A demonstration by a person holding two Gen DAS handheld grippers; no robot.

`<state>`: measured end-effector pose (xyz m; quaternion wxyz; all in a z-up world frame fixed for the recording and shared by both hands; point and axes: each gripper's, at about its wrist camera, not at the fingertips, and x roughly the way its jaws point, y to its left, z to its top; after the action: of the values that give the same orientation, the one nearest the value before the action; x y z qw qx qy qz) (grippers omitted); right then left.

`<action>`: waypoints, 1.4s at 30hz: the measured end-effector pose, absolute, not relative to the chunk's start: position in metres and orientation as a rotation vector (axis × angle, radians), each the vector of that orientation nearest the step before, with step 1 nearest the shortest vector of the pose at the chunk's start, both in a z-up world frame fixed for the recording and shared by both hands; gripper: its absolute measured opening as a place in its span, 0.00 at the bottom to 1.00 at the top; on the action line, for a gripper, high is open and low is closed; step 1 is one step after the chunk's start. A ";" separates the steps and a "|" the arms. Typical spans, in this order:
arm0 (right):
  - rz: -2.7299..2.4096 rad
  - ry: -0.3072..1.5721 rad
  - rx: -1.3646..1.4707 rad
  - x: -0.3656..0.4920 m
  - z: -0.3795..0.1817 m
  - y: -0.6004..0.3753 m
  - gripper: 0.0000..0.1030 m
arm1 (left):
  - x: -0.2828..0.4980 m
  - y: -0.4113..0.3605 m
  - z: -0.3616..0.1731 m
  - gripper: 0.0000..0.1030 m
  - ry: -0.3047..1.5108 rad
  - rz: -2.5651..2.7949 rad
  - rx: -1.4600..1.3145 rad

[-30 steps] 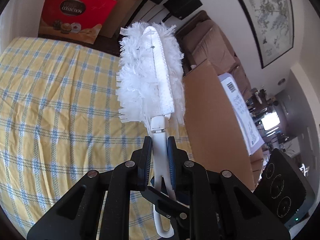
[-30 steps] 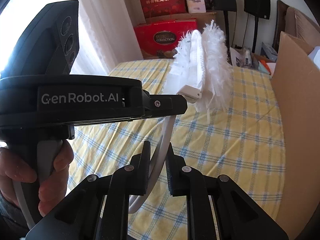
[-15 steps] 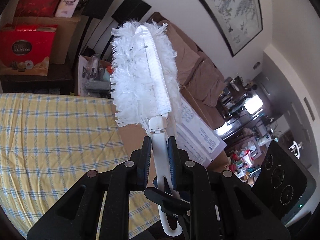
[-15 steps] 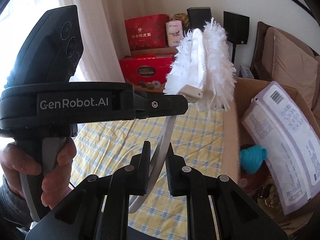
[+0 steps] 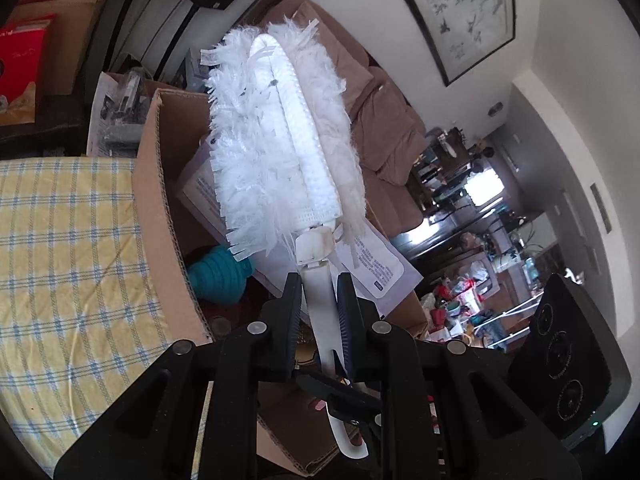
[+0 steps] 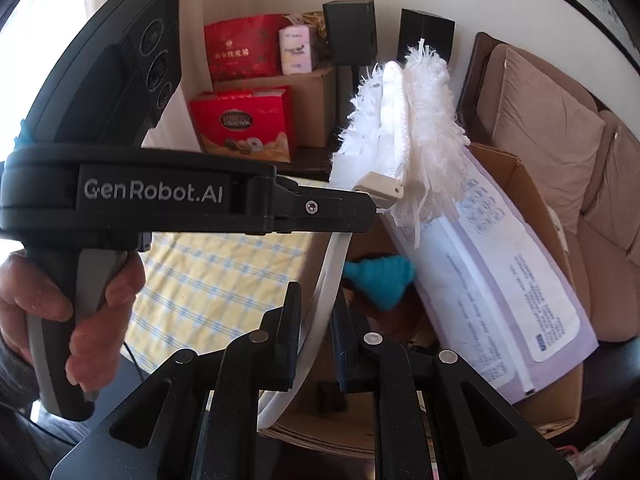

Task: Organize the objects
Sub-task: 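Carry the white duster with right tool over the cardboard box, then open right tool to drop the duster into the box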

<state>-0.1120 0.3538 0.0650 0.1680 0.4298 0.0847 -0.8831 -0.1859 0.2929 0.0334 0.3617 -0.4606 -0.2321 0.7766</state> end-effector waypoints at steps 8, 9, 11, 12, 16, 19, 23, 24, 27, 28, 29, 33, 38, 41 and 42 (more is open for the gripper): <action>-2.467 0.246 1.315 -0.125 0.039 0.378 0.13 | -0.184 0.319 0.000 0.18 -0.581 1.962 -1.260; -2.457 0.238 1.312 -0.126 0.037 0.380 0.13 | -0.184 0.318 -0.002 0.18 -0.587 1.958 -1.262; -2.434 0.213 1.308 -0.129 0.036 0.384 0.13 | -0.184 0.316 -0.003 0.18 -0.587 1.957 -1.274; -2.423 0.210 1.309 -0.131 0.036 0.385 0.12 | -0.184 0.314 -0.002 0.16 -0.581 1.960 -1.272; -2.402 0.296 1.336 -0.141 0.036 0.387 0.10 | -0.187 0.305 0.008 0.16 -0.583 1.990 -1.246; -2.402 0.364 1.414 -0.152 0.032 0.390 0.09 | -0.189 0.298 0.015 0.17 -0.594 2.000 -1.236; -2.425 0.480 1.479 -0.162 0.018 0.394 0.12 | -0.189 0.287 0.020 0.29 -0.589 2.017 -1.228; -2.436 0.504 1.490 -0.165 0.015 0.393 0.13 | -0.189 0.284 0.020 0.31 -0.578 2.023 -1.229; -2.436 0.493 1.520 -0.166 0.007 0.395 0.16 | -0.191 0.273 0.022 0.46 -0.529 2.055 -1.230; -2.434 0.486 1.541 -0.165 0.003 0.396 0.22 | -0.191 0.270 0.022 0.54 -0.515 2.066 -1.232; -2.436 0.494 1.559 -0.163 -0.001 0.401 0.26 | -0.190 0.265 0.023 0.58 -0.503 2.077 -1.233; -2.466 0.428 1.570 -0.163 -0.005 0.405 0.30 | -0.183 0.250 0.027 0.64 -0.409 2.134 -1.234; -2.578 0.241 1.412 -0.149 0.025 0.412 0.57 | -0.169 0.229 0.033 0.82 -0.301 2.230 -1.199; -2.650 0.172 1.303 -0.139 0.043 0.406 0.61 | -0.162 0.220 0.036 0.83 -0.234 2.284 -1.196; -2.659 0.147 1.280 -0.135 0.047 0.400 0.62 | -0.160 0.216 0.037 0.84 -0.225 2.294 -1.194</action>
<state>-0.1348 0.3998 0.0468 0.0933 0.4314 0.0497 -0.8959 -0.1596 0.2161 0.0371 0.2695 -0.4430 -0.0836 0.8510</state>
